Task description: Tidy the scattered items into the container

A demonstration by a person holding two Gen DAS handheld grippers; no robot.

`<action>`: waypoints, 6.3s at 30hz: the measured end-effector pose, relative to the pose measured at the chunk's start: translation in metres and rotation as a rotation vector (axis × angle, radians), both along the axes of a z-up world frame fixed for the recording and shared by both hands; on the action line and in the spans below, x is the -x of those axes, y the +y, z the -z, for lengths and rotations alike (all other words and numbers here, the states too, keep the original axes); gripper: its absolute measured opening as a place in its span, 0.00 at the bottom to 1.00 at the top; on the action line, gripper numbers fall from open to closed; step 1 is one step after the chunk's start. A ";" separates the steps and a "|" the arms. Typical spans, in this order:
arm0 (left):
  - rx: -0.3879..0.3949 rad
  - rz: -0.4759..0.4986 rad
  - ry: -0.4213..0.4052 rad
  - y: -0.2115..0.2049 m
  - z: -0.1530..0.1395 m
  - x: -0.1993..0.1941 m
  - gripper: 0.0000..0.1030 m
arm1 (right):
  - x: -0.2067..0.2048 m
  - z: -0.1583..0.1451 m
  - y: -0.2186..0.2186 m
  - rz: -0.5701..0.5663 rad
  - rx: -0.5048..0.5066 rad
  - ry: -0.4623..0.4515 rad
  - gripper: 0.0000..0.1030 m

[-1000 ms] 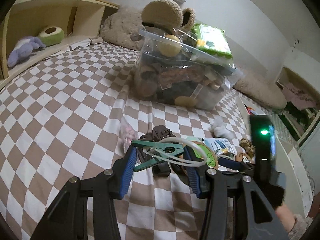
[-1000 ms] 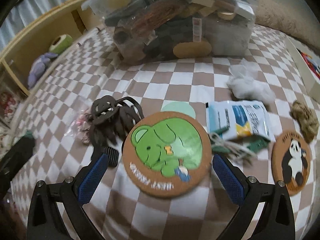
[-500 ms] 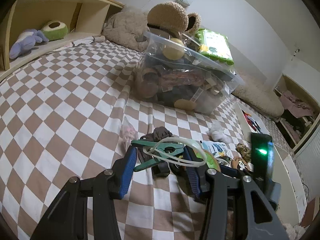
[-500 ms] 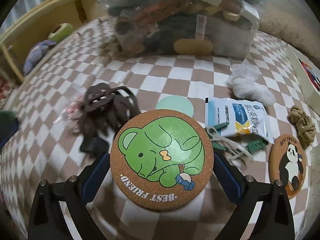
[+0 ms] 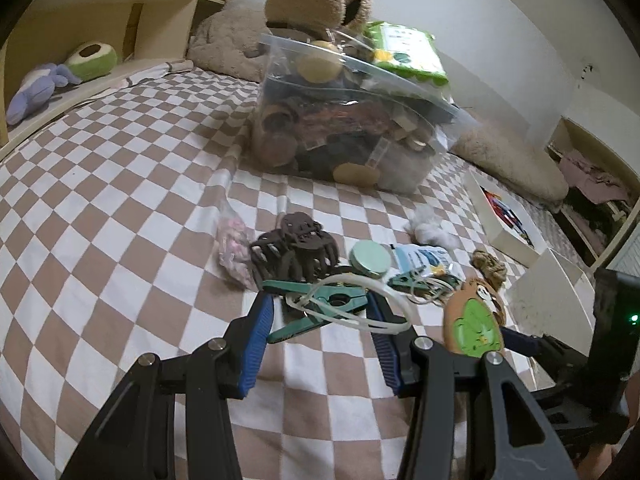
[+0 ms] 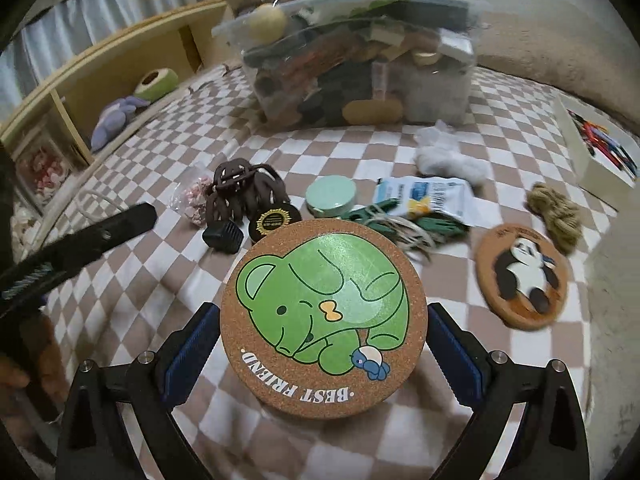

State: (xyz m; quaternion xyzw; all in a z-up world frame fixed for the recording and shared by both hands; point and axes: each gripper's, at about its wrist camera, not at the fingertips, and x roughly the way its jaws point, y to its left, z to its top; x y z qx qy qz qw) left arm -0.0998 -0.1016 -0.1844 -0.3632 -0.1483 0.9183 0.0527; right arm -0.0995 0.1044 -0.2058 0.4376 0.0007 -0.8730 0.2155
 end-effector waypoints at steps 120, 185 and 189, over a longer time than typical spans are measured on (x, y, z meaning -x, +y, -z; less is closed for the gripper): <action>0.198 0.634 -0.036 0.394 -0.065 0.035 0.74 | -0.090 -0.096 0.363 0.569 0.346 0.265 0.97; 0.145 0.386 0.282 0.234 -0.121 -0.084 1.00 | -0.116 -0.124 0.253 0.479 0.072 0.356 1.00; 0.155 0.379 0.301 0.229 -0.128 -0.094 1.00 | -0.133 -0.129 0.246 0.488 0.030 0.387 1.00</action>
